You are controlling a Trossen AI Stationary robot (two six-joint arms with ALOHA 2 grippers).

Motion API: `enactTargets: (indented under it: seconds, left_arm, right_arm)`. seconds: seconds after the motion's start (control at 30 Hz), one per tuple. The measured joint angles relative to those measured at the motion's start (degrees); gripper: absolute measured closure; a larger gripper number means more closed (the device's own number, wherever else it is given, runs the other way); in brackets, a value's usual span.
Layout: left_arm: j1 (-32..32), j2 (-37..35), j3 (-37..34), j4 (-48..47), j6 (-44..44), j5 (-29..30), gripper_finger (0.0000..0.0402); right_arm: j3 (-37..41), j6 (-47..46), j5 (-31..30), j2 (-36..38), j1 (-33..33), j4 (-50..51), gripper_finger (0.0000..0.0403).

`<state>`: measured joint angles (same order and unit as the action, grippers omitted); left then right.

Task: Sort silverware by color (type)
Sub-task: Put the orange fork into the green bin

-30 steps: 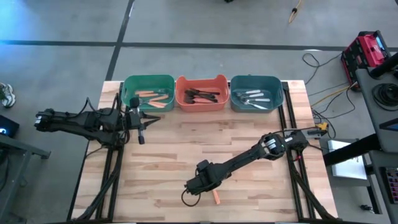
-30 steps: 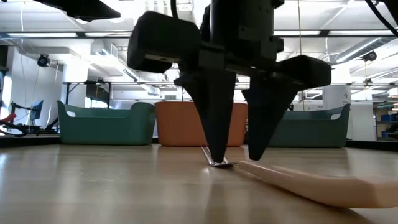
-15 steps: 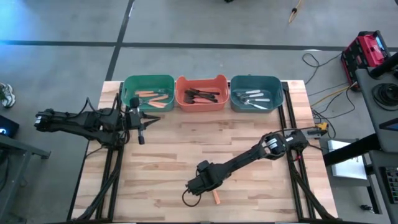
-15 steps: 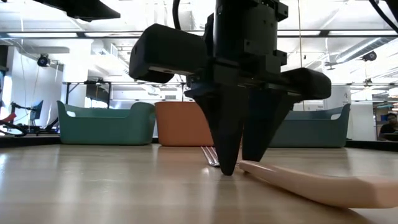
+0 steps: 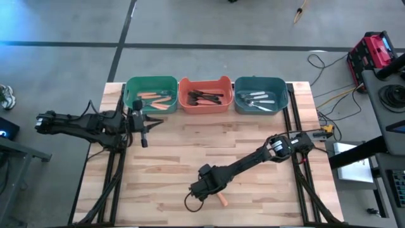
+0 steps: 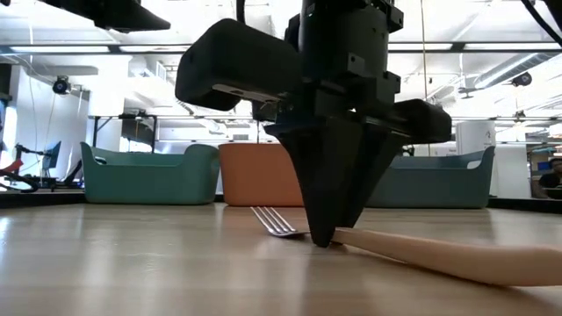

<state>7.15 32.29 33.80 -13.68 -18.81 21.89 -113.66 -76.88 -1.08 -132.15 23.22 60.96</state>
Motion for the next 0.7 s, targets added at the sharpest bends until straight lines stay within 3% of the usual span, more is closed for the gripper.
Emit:
enactTargets:
  seconds: [0.27,0.53,0.7]
  left_arm:
    - [0.0,-0.1,-2.0,4.5,-1.7,-0.9,0.0401]
    - [0.0,-0.2,-2.2,7.7,-4.2,-13.0,0.0401]
    - [0.0,-0.3,-2.0,10.8,-6.3,-15.6,0.0401]
  right_arm:
    - [0.0,6.6,-7.8,5.0,0.0,-0.3,0.0376]
    - [0.7,22.8,-23.3,13.9,0.0,0.0,0.0375]
    - [5.6,32.1,-30.9,21.8,-1.6,-0.1,0.0375]
